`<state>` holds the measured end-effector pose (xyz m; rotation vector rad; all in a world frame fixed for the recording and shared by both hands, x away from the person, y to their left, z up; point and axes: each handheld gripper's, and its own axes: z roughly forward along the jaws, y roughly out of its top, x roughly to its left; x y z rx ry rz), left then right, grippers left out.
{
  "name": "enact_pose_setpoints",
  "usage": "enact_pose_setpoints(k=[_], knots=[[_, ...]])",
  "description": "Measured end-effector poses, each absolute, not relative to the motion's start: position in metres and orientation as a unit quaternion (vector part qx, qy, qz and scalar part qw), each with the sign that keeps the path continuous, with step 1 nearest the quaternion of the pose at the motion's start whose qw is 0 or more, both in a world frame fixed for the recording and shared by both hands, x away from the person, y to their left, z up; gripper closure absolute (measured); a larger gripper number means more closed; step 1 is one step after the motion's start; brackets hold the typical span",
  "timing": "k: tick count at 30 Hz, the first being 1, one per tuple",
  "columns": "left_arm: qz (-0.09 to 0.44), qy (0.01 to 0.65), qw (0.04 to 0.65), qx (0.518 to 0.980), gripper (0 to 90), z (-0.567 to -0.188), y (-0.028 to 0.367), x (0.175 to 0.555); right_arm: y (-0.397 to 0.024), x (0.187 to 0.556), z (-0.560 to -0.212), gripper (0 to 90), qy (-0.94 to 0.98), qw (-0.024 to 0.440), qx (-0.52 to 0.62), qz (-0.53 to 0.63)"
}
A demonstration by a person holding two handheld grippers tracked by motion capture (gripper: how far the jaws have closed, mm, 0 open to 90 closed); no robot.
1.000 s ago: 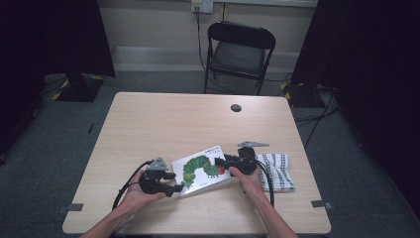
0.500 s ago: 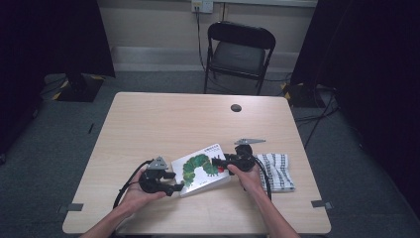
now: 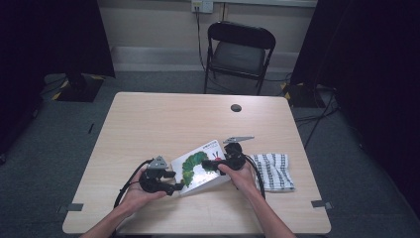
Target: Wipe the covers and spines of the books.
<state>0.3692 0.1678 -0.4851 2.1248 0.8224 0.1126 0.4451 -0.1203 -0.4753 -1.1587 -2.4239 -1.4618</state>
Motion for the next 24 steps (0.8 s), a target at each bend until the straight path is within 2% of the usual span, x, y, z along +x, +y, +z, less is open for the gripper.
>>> enact_pose_setpoints(k=[3, 8, 10, 12, 16, 22, 24], knots=[[0.045, 0.326, 0.417, 0.847, 36.8, -0.485, 0.168, 0.369, -0.118, 0.448, -0.474, 42.2, -0.798, 0.038, -0.374, -0.472], [0.033, 0.336, 0.423, 0.841, 36.4, -0.485, 0.169, 0.371, -0.12, 0.445, -0.47, 48.0, -0.8, 0.028, -0.363, -0.476], [0.04, 0.344, 0.419, 0.839, 32.0, -0.485, 0.168, 0.371, -0.123, 0.443, -0.471, 50.5, -0.799, 0.022, -0.359, -0.482], [0.04, 0.347, 0.419, 0.838, 31.3, -0.486, 0.169, 0.373, -0.127, 0.442, -0.47, 53.3, -0.796, 0.025, -0.358, -0.487], [0.037, 0.35, 0.419, 0.837, 31.1, -0.487, 0.168, 0.375, -0.129, 0.442, -0.47, 53.9, -0.793, 0.035, -0.361, -0.49], [0.034, 0.355, 0.427, 0.831, 30.9, -0.487, 0.17, 0.376, -0.128, 0.439, -0.467, 56.5, -0.798, 0.021, -0.344, -0.495], [0.031, 0.361, 0.429, 0.827, 26.5, -0.487, 0.17, 0.377, -0.129, 0.437, -0.466, 58.1, -0.798, 0.018, -0.338, -0.499]])
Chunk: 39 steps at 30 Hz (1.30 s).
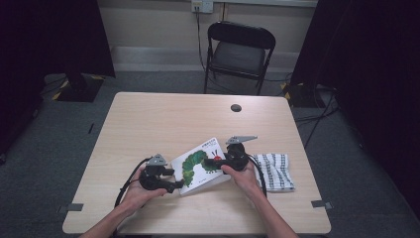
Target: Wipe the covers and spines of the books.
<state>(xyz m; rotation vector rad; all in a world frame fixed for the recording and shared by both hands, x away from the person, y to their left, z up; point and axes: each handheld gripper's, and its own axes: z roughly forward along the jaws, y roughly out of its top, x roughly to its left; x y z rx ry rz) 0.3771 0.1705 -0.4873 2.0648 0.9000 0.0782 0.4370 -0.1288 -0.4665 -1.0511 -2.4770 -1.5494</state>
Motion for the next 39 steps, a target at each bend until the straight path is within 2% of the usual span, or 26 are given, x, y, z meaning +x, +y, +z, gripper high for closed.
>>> enact_pose_setpoints(k=[7, 15, 18, 30, 32, 39], knots=[[0.013, 0.379, 0.454, 0.806, 22.5, -0.486, 0.176, 0.381, -0.129, 0.429, -0.462, 60.6, -0.797, 0.006, -0.32, -0.513], [0.018, 0.39, 0.454, 0.801, 20.6, -0.487, 0.179, 0.383, -0.131, 0.423, -0.457, 61.7, -0.798, -0.004, -0.308, -0.517], [-0.005, 0.404, 0.463, 0.789, 19.4, -0.488, 0.178, 0.384, -0.132, 0.419, -0.455, 62.5, -0.799, -0.01, -0.3, -0.521], [-0.014, 0.391, 0.474, 0.789, 15.1, -0.491, 0.17, 0.388, -0.136, 0.402, -0.443, 67.5, -0.8, -0.017, -0.272, -0.534], [-0.019, 0.389, 0.477, 0.788, 15.8, -0.491, 0.17, 0.389, -0.138, 0.402, -0.444, 67.9, -0.798, -0.012, -0.271, -0.537], [-0.015, 0.38, 0.491, 0.784, 27.1, -0.482, 0.174, 0.387, -0.145, 0.4, -0.447, 68.9, -0.797, 0.005, -0.275, -0.538]])
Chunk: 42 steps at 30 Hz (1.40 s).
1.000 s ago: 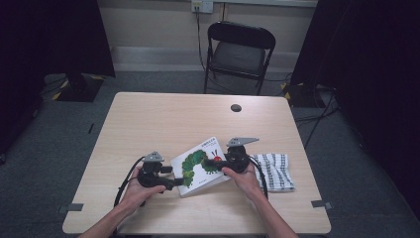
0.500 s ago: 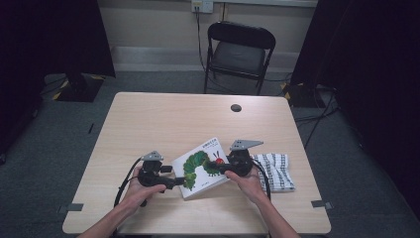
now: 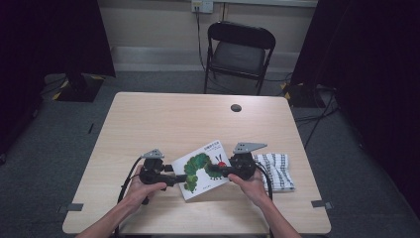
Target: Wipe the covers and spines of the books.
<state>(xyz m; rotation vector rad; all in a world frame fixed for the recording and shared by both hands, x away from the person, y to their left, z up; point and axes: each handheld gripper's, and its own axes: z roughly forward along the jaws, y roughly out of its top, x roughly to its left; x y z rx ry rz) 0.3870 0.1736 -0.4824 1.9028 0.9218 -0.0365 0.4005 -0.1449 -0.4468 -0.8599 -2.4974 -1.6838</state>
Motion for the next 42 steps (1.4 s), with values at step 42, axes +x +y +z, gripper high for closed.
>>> enact_pose_setpoints(k=[42], knots=[[0.103, 0.29, 0.532, 0.789, 45.0, -0.437, 0.177, 0.362, -0.138, 0.395, -0.463, 48.0, -0.814, -0.077, -0.304, -0.49]])
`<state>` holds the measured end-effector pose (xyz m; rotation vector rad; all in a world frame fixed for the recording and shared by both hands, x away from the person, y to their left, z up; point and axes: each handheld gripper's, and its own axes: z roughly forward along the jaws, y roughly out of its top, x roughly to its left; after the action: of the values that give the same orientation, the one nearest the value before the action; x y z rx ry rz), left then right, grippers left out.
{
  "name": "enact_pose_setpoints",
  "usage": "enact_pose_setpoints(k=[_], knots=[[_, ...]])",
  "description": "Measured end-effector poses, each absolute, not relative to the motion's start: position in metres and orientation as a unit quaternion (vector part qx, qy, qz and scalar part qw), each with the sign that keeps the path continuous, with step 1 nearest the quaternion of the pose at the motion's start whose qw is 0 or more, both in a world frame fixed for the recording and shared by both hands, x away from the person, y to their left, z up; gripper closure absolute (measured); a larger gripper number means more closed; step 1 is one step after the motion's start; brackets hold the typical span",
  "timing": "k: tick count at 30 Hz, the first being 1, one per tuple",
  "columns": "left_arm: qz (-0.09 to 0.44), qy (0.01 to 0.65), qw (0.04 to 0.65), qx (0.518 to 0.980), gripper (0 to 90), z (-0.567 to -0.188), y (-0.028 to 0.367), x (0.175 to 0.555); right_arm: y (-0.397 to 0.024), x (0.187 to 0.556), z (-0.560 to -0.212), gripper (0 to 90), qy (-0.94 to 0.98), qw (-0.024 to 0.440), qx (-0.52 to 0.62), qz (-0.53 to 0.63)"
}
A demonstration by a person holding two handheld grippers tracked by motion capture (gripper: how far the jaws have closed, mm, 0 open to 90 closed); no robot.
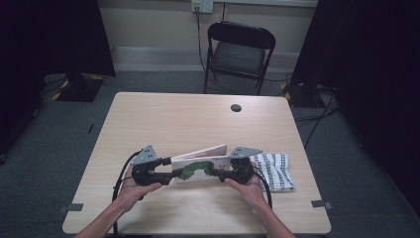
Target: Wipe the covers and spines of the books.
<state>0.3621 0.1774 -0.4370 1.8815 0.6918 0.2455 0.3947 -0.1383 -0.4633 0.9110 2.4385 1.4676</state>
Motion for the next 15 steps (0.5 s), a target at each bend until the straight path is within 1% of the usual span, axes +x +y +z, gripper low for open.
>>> enact_pose_setpoints(k=[6, 12, 15], knots=[[0.098, 0.279, 0.518, 0.803, 44.8, -0.442, 0.169, 0.366, -0.14, 0.39, -0.464, 48.4, 0.816, 0.075, 0.3, 0.488], [0.108, 0.261, 0.505, 0.816, 53.8, -0.447, 0.165, 0.373, -0.141, 0.388, -0.463, 49.3, 0.819, 0.078, 0.297, 0.484], [0.116, 0.257, 0.486, 0.827, 54.5, -0.448, 0.162, 0.373, -0.142, 0.387, -0.463, 50.7, 0.821, 0.078, 0.294, 0.483]])
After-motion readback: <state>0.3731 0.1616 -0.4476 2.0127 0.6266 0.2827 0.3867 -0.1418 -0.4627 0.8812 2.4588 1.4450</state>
